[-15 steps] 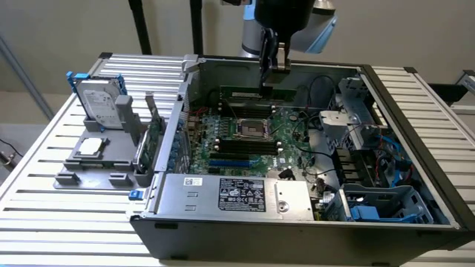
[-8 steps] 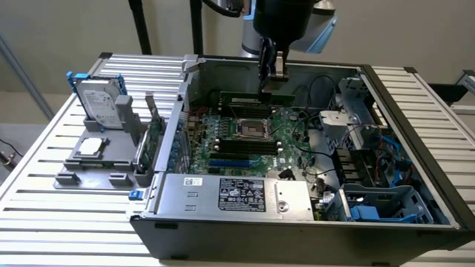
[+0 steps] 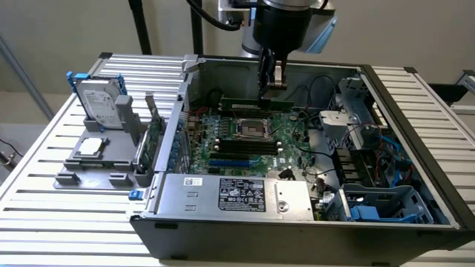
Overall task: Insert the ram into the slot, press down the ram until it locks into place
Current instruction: 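Insert the ram into the slot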
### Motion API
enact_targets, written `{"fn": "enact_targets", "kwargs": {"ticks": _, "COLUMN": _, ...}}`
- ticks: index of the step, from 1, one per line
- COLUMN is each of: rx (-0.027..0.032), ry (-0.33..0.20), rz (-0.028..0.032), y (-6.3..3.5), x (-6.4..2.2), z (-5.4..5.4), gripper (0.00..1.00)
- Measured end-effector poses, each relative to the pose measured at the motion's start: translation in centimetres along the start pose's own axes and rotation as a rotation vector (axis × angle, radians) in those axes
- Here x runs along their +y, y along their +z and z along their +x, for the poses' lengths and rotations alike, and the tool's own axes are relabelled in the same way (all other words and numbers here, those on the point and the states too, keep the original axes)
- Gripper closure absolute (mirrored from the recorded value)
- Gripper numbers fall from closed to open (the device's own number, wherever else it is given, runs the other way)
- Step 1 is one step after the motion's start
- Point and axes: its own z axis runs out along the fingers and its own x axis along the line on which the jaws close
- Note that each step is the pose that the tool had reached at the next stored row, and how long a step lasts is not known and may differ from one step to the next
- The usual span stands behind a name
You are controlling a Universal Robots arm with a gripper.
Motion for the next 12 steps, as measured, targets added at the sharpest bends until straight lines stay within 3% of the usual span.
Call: {"fn": "enact_targets", "kwargs": {"ticks": 12, "rx": 0.0000, "ry": 0.001, "rz": 0.0000, "y": 2.17, "x": -0.24, "z": 0.0, "gripper": 0.87}}
